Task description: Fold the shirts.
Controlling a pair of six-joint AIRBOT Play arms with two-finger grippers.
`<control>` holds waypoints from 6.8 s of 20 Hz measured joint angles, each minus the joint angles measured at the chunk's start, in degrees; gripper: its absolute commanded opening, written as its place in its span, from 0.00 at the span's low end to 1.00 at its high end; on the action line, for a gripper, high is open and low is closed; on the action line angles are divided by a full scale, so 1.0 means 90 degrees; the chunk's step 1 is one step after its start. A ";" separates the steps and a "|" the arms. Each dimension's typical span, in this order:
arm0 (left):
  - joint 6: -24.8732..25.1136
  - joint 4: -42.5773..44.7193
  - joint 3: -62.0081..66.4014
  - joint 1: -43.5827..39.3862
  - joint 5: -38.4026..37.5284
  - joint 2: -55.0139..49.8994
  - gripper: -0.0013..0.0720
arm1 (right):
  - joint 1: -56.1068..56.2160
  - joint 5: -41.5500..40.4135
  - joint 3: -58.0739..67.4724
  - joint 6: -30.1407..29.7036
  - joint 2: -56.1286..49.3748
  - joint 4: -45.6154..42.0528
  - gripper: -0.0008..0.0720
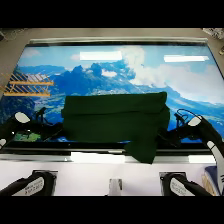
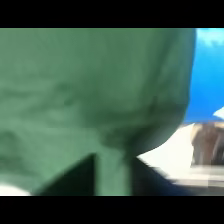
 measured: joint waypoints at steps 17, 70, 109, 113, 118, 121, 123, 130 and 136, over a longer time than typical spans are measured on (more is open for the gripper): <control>-0.0238 -0.0073 0.4748 -0.0304 -0.0270 -0.2317 0.07 | 0.0335 -0.0945 0.4558 0.0376 -0.2144 0.0673 0.05; 0.0126 -0.3874 0.5496 -0.5195 0.1899 -0.4345 0.06 | 0.1037 0.2499 0.5209 0.0806 0.0872 0.0362 0.05; -0.0095 -0.0357 0.5110 -0.1586 -0.0270 0.0937 0.07 | 0.1855 -0.1010 0.2868 0.0709 -0.2210 0.1928 0.05; -0.0119 -0.0359 0.5110 -0.1630 -0.0270 0.0937 0.07 | 0.0687 -0.1005 0.4080 0.0527 -0.2217 0.2040 0.05; -0.0187 -0.0362 0.5107 -0.1727 -0.0272 0.0937 0.07 | -0.1530 -0.0236 0.5442 0.0440 -0.2188 0.1433 0.05; -0.0189 -0.0359 0.5107 -0.1807 -0.0272 0.0937 0.07 | -0.2919 0.0311 0.5724 0.0333 -0.2137 0.0979 0.05; -0.0192 -0.0362 0.5107 -0.1853 -0.0272 0.0937 0.07 | -0.3803 0.0741 0.5736 0.0325 -0.2118 0.0593 0.05; -0.0204 -0.0362 0.5107 -0.1933 -0.0335 0.0937 0.07 | -0.5678 0.1345 0.4359 0.0398 -0.1707 -0.0619 0.05; -0.0202 -0.0359 0.5107 -0.1940 -0.0396 0.0925 0.07 | -0.6261 0.1214 0.3755 0.0425 -0.1404 -0.1462 0.05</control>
